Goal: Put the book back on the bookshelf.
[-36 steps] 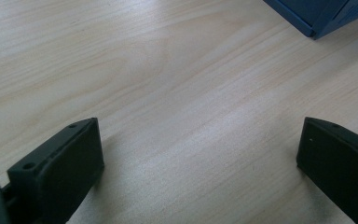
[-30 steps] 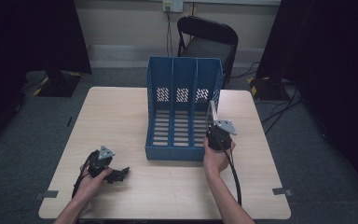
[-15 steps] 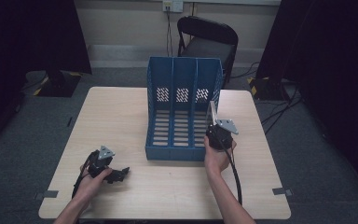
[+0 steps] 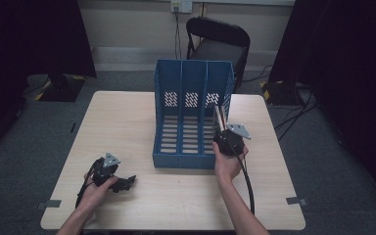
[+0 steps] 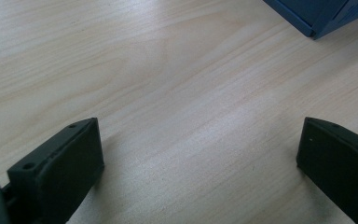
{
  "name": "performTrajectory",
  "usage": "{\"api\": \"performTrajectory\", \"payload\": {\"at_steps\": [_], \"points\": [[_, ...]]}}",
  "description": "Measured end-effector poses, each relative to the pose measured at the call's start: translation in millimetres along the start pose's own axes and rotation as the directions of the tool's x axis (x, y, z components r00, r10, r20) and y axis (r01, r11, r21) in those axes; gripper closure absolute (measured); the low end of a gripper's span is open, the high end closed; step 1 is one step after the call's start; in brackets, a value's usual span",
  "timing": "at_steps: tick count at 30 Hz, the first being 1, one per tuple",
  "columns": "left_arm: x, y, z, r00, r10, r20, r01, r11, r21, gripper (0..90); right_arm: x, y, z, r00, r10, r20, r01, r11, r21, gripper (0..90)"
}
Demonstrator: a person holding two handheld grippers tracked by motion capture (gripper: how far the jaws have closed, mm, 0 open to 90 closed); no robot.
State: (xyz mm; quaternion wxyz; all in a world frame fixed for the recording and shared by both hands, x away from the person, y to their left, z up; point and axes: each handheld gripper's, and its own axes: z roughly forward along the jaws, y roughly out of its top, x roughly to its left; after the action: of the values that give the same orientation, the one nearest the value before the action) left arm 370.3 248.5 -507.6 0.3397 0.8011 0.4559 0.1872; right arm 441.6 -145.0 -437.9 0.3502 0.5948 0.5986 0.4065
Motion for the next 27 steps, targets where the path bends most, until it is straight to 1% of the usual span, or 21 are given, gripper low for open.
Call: {"api": "performTrajectory", "payload": {"at_steps": [2,6,8,12,16,22,23,25,27], "points": [[0.0,0.0,0.0,1.0,0.0,0.0,0.0,1.0,0.0,0.0,-0.1,0.3,0.0,1.0,0.002,-0.002,-0.002,1.0,-0.001,51.4],[-0.1,0.0,0.0,1.0,-0.001,0.0,0.001,1.0,0.0,0.0,-1.0,1.5,0.2,0.9997,0.007,-0.022,-0.007,1.0,0.004,45.3],[0.0,0.0,0.0,1.0,0.0,0.0,0.0,1.0,0.0,0.0,-1.7,2.2,-0.4,0.9997,0.008,-0.021,-0.008,1.0,0.0,43.3],[-0.1,0.0,0.0,1.0,-0.001,0.0,0.001,1.0,0.0,0.0,-1.9,3.1,-1.6,0.9993,0.0,-0.038,0.0,1.0,0.001,40.1],[-0.1,0.0,0.0,1.0,-0.001,0.0,0.001,1.0,0.0,0.0,-2.0,3.4,-2.3,0.9981,-0.009,-0.061,0.009,1.0,0.001,36.1],[-0.5,-0.7,-0.8,1.0,0.004,0.002,-0.004,1.0,0.001,0.0,-6.9,4.2,-3.1,0.9954,-0.006,-0.096,0.007,1.0,0.014,30.8],[-0.5,-0.7,-0.7,1.0,0.004,0.002,-0.004,1.0,0.0,0.0,-9.3,5.0,-5.4,0.9939,-0.002,-0.11,0.003,1.0,0.008,29.6],[-0.5,-0.7,-0.7,1.0,0.004,0.002,-0.004,1.0,0.001,0.0,-10.4,5.4,-6.9,0.9934,-0.005,-0.115,0.005,1.0,0.003,28.8],[-0.5,-0.7,-0.7,1.0,0.004,0.002,-0.004,1.0,0.001,0.0,-11.9,6.1,-9.7,0.9913,-0.01,-0.131,0.01,1.0,0.0,27.8]]}}
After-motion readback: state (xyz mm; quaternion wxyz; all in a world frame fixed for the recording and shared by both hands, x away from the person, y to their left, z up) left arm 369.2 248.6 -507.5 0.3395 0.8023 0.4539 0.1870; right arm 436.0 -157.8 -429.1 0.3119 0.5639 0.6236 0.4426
